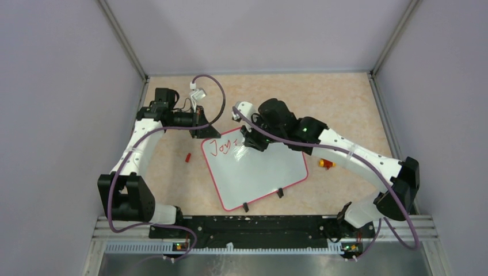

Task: Write a sentence on the whiteboard

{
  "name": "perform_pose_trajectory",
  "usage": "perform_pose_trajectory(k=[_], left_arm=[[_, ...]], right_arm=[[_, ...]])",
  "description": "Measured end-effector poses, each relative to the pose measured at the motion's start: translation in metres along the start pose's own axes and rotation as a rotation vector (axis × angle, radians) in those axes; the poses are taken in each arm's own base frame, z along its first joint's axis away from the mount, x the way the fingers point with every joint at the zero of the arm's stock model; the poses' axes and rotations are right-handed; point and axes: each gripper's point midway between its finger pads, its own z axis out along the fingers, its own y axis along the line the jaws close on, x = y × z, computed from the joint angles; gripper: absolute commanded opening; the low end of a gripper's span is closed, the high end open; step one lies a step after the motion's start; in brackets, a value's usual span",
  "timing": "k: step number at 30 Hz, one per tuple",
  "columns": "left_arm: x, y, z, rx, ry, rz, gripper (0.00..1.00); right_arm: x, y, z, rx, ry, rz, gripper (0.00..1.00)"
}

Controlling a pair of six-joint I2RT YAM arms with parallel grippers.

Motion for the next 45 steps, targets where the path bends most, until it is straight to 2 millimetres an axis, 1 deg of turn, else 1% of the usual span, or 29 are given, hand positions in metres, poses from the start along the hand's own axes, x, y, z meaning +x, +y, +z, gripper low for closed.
perform_pose_trajectory(k=[8,13,20,24,27,35,45], left_arm=[[0.000,0.000,0.000,0.000,0.000,0.000,0.00],[0.000,0.000,0.000,0.001,0.000,-0.001,0.00],[0.000,-0.001,0.000,0.003,-0.001,0.000,0.00],[0.000,-0.001,0.000,0.003,-0.001,0.001,0.00],[0.000,-0.001,0.000,0.003,-0.001,0.001,0.00],[0.000,-0.001,0.000,0.002,0.000,0.001,0.00],[0.000,-0.001,0.000,0.001,0.000,0.002,0.00]], right_arm=[[0.006,0.001,-0.002,-0.004,0.022,-0.009,0.00],[0.005,-0.001,-0.006,0.008,0.031,-0.016,0.00],[-0.020,-0.004,-0.016,0.017,-0.023,-0.026,0.00],[-0.027,-0.005,-0.018,0.021,-0.041,-0.029,0.00],[-0.029,-0.006,-0.015,0.022,-0.045,-0.030,0.00],[-0.022,-0.012,-0.003,0.046,-0.014,-0.028,0.00],[-0.021,-0.013,-0.003,0.052,-0.008,-0.027,0.00]])
